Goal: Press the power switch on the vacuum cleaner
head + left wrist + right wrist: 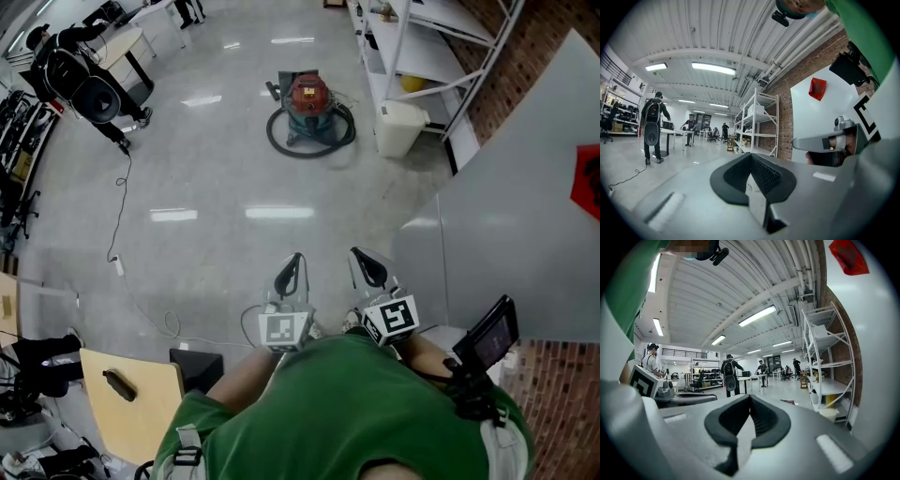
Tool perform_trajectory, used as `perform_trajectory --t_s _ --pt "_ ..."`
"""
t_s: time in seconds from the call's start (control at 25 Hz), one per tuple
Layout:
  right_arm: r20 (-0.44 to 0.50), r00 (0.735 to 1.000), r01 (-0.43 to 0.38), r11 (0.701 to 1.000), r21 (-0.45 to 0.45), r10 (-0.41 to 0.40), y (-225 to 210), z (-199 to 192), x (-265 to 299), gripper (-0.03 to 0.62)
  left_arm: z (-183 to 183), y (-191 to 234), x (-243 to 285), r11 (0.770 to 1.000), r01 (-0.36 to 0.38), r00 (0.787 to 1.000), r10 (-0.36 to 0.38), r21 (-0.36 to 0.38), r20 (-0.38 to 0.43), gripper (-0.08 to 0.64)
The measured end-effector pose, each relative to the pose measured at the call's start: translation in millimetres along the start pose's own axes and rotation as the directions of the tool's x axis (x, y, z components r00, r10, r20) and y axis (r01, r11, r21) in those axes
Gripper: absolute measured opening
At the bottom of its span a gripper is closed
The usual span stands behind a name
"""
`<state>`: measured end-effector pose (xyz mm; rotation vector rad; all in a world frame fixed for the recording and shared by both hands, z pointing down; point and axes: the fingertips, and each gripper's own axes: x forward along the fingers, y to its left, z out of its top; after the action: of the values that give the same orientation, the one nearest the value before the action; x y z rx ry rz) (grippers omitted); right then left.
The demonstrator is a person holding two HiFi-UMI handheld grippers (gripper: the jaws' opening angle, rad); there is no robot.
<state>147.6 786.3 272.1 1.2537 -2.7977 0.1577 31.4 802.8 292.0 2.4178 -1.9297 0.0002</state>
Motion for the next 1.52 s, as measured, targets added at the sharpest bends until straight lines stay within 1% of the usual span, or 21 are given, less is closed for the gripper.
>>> perform_trajectory --t_s 0.2,0.36,0.44,0.56,0.68,0.84,0.92,1.12,1.32,1.52 --pt "-0.001 1.000 0.024 1.000 -0.008 -0.024 15.0 -2.1 5.5 0.003 -2.1 14.8 -7.2 1.000 0.018 1.000 -0.018 -0.002 0.006 0.006" --pt "0.002 0.999 0.045 0.999 -0.011 -0.045 27.3 -2.7 12.7 0.003 0.0 28.3 -14.9 0.999 0.023 0.999 -0.024 -0.036 -0.021 0.006" --pt "0.002 0.999 0.050 0.999 -0.014 -0.050 31.5 -1.9 15.8 0.003 -0.9 34.7 -16.9 0.999 0.020 1.000 -0.020 -0.047 -0.018 0.006" --pt "-0.003 0.999 0.046 0.999 -0.017 -0.046 35.6 -2.2 20.9 0.003 -0.2 41.4 -16.9 0.998 0.019 1.000 -0.018 -0.055 0.009 0.006" --pt "0.000 0.999 0.038 0.999 -0.024 -0.038 36.8 -0.1 30.7 0.003 1.1 48.7 -14.1 0.999 0.010 1.000 -0.009 -0.050 0.011 0.006" --pt "0.005 1.000 0.026 0.999 -0.026 -0.026 34.5 2.5 45.3 0.003 -3.2 60.9 -7.8 0.999 -0.016 1.000 0.016 -0.039 -0.005 0.006" --pt "0.010 1.000 0.022 0.999 -0.025 -0.022 29.4 4.4 52.7 0.003 -3.9 65.2 -0.3 0.999 -0.022 1.000 0.022 -0.026 0.007 0.006" --pt "0.018 1.000 0.015 1.000 -0.013 -0.015 0.2 5.6 78.1 0.003 -0.4 69.3 34.2 0.998 -0.042 0.999 0.041 -0.038 -0.018 0.006" --pt "0.028 1.000 0.010 1.000 -0.009 -0.010 -13.9 15.5 101.4 0.003 8.9 80.6 59.3 0.999 -0.046 0.999 0.046 -0.019 -0.021 0.006" --pt "0.030 1.000 0.006 1.000 0.004 -0.006 -76.1 15.2 135.9 0.003 6.4 73.1 129.0 0.999 -0.048 0.998 0.048 0.000 -0.036 0.006"
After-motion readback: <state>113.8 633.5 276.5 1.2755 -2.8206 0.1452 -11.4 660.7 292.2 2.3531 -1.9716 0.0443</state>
